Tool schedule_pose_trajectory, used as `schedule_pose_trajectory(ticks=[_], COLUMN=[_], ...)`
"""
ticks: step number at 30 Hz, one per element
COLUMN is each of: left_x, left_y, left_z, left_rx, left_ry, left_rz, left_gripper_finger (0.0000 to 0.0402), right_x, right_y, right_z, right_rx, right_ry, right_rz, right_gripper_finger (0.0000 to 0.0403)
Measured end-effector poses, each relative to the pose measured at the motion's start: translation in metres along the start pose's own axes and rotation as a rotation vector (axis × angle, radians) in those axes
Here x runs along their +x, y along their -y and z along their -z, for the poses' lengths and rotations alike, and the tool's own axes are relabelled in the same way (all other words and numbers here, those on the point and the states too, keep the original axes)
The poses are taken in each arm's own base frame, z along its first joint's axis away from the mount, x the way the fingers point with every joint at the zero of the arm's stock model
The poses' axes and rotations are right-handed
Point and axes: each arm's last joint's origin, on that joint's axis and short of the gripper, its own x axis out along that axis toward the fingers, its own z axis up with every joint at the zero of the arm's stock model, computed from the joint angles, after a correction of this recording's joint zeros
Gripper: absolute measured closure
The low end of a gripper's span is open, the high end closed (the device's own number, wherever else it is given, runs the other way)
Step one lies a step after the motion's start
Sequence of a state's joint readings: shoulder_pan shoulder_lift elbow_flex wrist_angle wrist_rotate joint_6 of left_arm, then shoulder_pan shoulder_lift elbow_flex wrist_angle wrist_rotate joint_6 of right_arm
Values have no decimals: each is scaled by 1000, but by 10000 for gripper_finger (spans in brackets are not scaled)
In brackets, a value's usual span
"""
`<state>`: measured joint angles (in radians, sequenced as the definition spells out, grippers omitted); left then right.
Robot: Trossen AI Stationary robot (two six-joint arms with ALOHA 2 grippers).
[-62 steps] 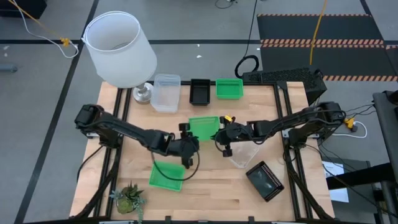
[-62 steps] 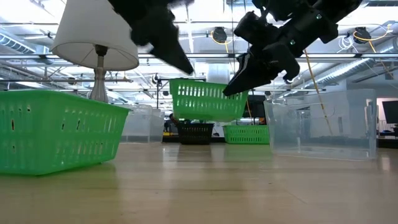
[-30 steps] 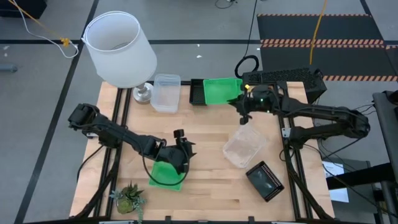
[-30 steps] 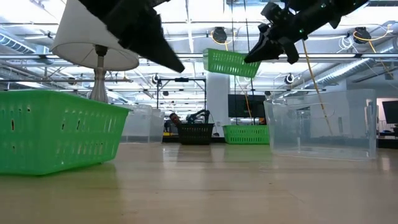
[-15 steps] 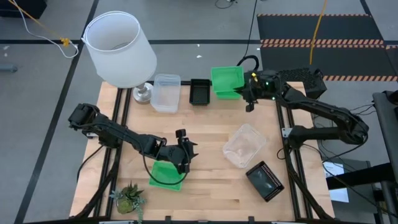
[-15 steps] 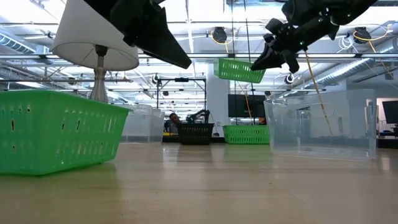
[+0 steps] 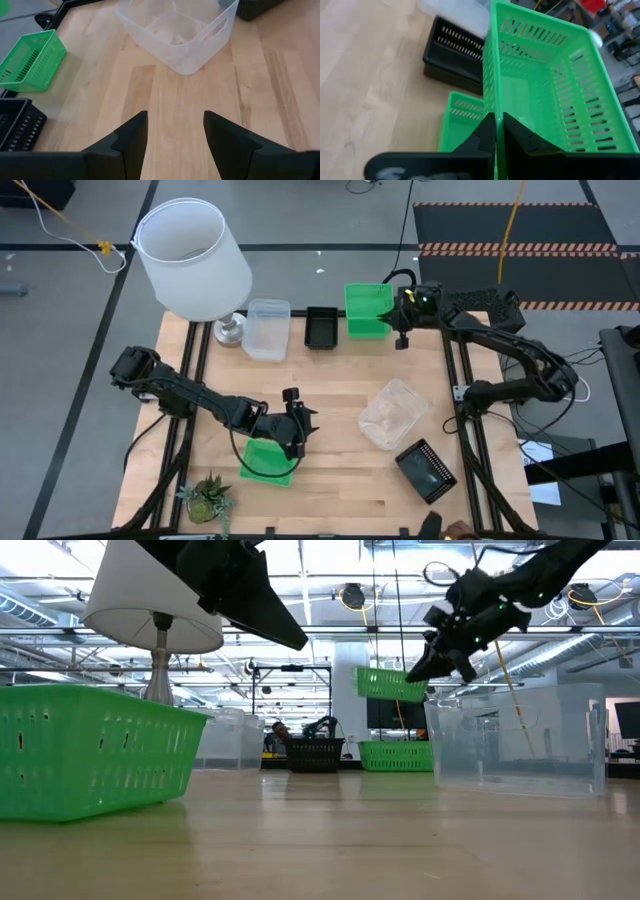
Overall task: Stack baskets by color
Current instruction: Stack the middle green bin on the top green bin
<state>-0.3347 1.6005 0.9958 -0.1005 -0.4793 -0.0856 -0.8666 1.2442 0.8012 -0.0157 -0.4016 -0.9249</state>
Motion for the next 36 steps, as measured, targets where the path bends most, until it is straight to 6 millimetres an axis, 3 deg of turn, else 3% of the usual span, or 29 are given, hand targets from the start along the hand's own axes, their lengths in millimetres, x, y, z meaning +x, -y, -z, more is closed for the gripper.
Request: schedule_pose_trajectory(ticks=[10,36], left_x=[0,0], left_y=[0,0], left_z=[0,0], left_rx=[6,6], left_ry=[-1,-2], left_rz=[10,10], left_gripper_finger=[206,206], right_x=[21,41], right_y=[-3,-6], right_z=[20,49], right_rx=[87,135], right_ry=[-59,-104], right_rz=[-51,-126], right_gripper_finger=[396,396])
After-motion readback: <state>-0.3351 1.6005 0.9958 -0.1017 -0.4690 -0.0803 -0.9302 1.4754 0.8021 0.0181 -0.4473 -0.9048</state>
